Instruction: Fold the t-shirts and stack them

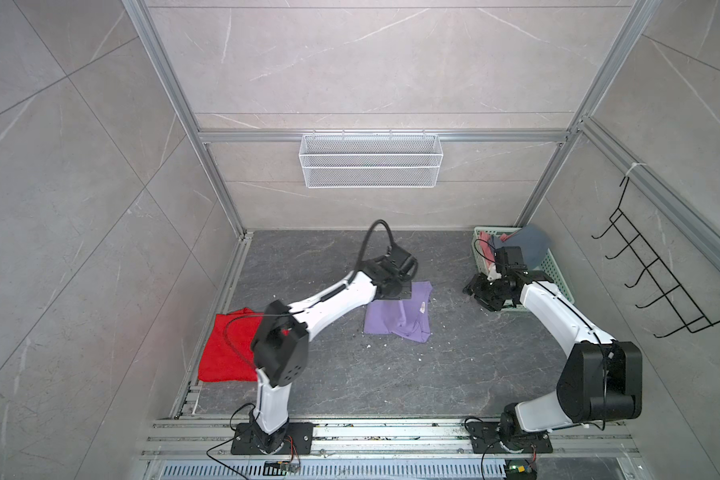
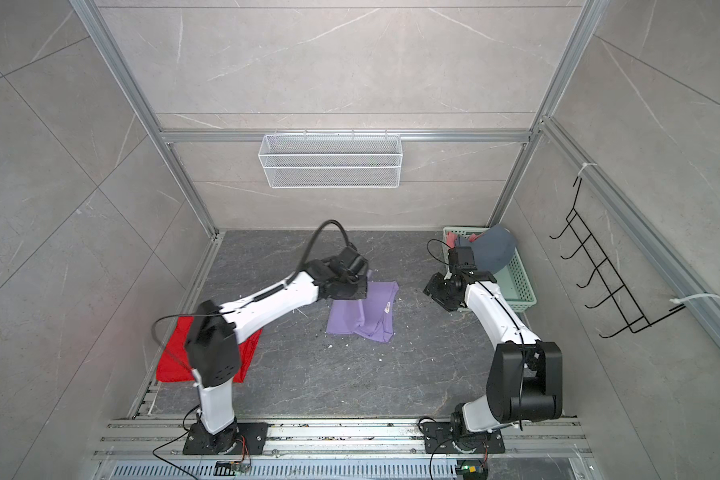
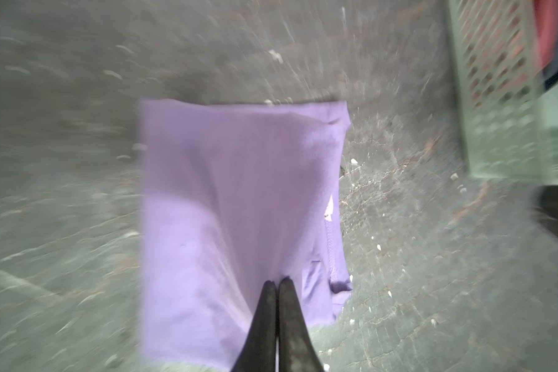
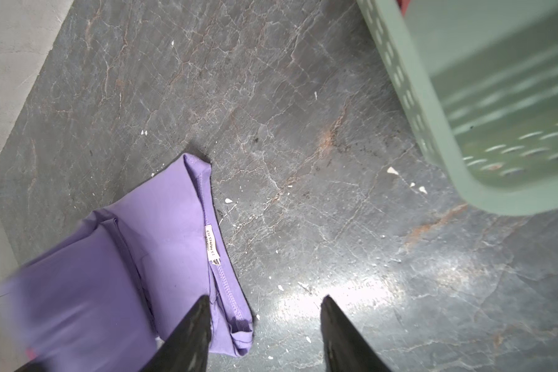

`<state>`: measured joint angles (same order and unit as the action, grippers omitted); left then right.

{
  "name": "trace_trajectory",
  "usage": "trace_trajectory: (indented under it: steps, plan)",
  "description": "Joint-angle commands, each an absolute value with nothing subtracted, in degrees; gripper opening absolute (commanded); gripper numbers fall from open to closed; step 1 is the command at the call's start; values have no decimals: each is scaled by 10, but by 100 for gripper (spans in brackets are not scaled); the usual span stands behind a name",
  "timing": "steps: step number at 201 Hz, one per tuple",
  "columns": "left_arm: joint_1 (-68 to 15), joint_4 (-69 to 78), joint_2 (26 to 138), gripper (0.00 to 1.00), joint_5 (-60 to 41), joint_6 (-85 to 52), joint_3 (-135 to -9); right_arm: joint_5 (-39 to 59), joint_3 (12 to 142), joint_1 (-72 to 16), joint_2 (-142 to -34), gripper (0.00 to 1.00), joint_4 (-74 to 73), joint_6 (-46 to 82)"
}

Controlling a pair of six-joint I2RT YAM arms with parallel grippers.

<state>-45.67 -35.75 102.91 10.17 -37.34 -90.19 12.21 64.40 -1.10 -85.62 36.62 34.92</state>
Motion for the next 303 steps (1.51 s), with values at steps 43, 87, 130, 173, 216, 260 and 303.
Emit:
trace_trajectory:
  steps: [43,87,130,173,216,260,303]
  plan:
    - [-236,-420,736,69,199,-400,-600,196,642,-18,-861,57,313,350]
    - [-235,-456,738,76,203,-433,-595,231,636,-95,-875,56,310,357]
    - [-252,-439,745,75,170,-457,-582,243,609,-176,-904,54,297,398]
    - [-268,-436,781,75,138,-445,-609,226,583,-257,-948,49,272,437]
    - [-316,-438,827,75,133,-424,-646,191,580,-288,-993,45,266,453]
    - [-352,-423,840,75,132,-446,-647,180,588,-295,-1024,40,249,459]
    - [-385,-413,854,75,129,-466,-635,179,604,-297,-1039,29,243,467]
